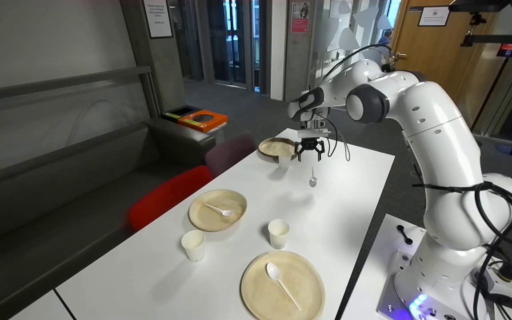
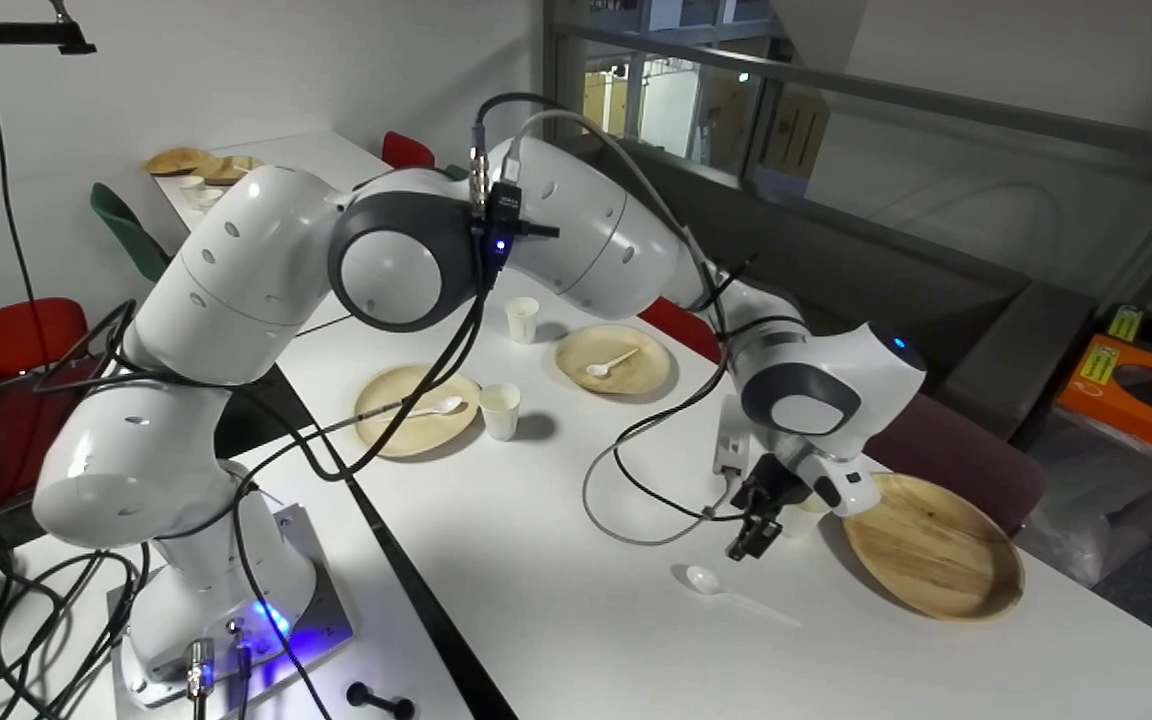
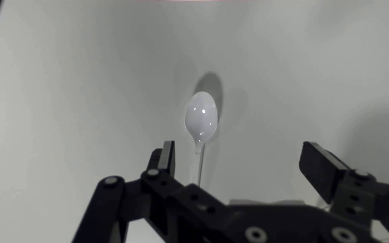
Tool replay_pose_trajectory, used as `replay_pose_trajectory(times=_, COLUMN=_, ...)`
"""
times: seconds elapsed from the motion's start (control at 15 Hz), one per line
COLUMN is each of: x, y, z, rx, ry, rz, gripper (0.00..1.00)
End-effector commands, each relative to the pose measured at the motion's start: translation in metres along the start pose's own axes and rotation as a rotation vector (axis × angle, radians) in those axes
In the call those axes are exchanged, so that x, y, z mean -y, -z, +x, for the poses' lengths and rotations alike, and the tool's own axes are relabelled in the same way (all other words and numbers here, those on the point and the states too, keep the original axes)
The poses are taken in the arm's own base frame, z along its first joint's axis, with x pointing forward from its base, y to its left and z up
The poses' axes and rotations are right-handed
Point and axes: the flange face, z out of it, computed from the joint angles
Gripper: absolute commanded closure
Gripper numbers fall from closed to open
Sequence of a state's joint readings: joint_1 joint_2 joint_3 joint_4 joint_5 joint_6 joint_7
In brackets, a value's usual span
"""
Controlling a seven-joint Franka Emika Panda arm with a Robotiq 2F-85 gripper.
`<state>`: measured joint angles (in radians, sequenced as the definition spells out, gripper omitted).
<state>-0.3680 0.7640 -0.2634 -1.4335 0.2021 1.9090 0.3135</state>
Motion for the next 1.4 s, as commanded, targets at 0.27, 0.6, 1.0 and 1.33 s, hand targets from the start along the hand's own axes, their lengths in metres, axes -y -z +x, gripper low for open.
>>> replay_pose_trajectory(times=0.27, x=0.006, y=-0.032, z=0.013, rx=-0.063, ry=-0.063, rz=0.006, gripper=0.00)
replay_pose_trajectory(times=0.6, x=0.002, y=-0.046, z=0.027, rx=-0.162, ry=-0.101, rz=0.041, gripper=0.00)
replay_pose_trajectory(times=1.0, x=-0.001, y=-0.050, z=0.029, rx=-0.170, ry=-0.103, rz=0.035, gripper=0.00)
replay_pose_trajectory(times=1.33, x=-0.006, y=-0.063, z=0.030, rx=-0.151, ry=-0.108, rz=0.023, gripper=0.00)
